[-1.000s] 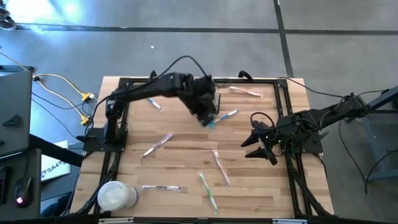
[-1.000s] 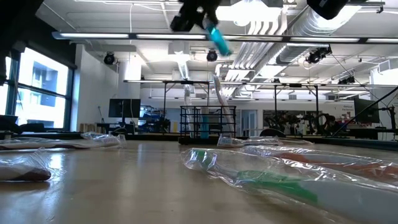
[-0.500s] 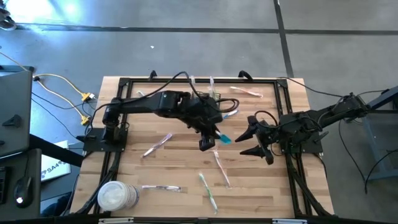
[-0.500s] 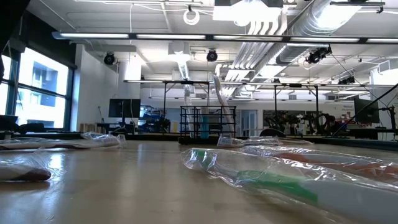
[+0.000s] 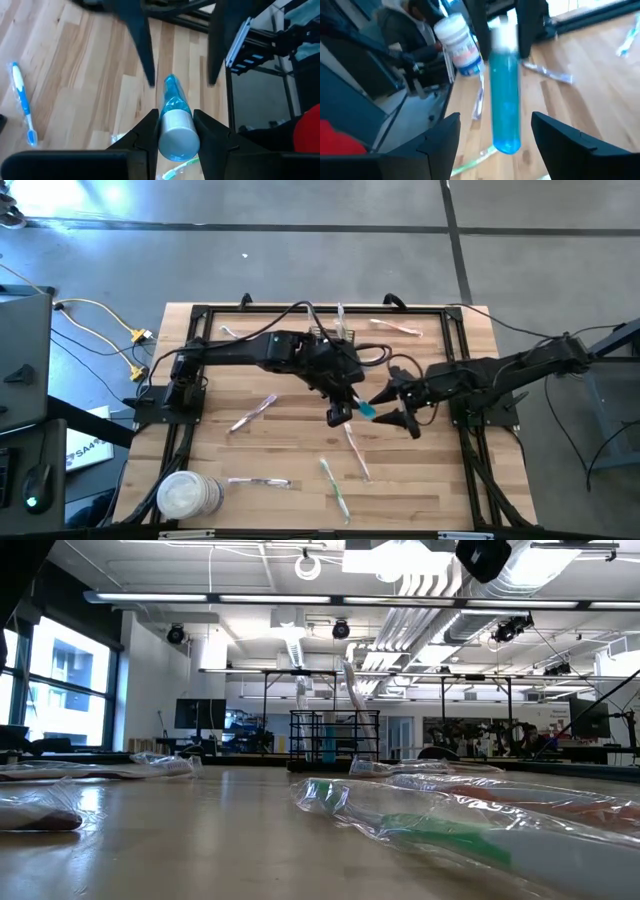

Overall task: Pick & Place toothbrushing station
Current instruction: Put the blue mouthwash into the mesh organizer

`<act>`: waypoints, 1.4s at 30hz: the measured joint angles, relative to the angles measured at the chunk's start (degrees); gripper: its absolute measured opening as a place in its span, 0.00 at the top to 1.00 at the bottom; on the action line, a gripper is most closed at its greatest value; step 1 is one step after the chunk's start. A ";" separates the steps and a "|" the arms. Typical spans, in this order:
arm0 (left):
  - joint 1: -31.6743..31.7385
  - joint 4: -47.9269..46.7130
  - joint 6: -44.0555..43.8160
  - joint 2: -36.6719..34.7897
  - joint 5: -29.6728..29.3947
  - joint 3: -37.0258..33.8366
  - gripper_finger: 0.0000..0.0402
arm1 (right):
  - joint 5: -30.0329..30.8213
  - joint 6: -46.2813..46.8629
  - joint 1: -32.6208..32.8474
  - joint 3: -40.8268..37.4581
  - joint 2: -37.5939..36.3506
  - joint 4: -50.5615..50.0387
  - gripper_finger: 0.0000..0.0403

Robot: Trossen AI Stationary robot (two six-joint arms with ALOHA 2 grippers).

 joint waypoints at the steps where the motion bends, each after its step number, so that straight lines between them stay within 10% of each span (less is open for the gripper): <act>1: 0.00 -0.07 0.02 -0.04 0.00 0.01 0.77 | -0.33 -0.04 -0.16 0.00 0.86 0.43 0.41; 15: -0.03 -1.41 1.19 0.71 3.01 -0.06 0.77 | -1.80 -0.60 -1.58 0.02 7.72 6.82 0.43; 26: -0.11 -2.02 1.15 0.69 3.03 -0.04 0.77 | -4.31 -7.31 -1.62 0.00 7.68 7.50 0.84; 33: -0.03 -1.89 1.14 0.69 2.98 -0.04 0.76 | -4.49 -8.84 -1.66 0.00 7.68 7.49 0.86; 42: 0.03 -0.05 0.66 0.69 8.69 -0.04 0.35 | -4.81 -9.85 -2.95 0.00 7.68 7.67 0.86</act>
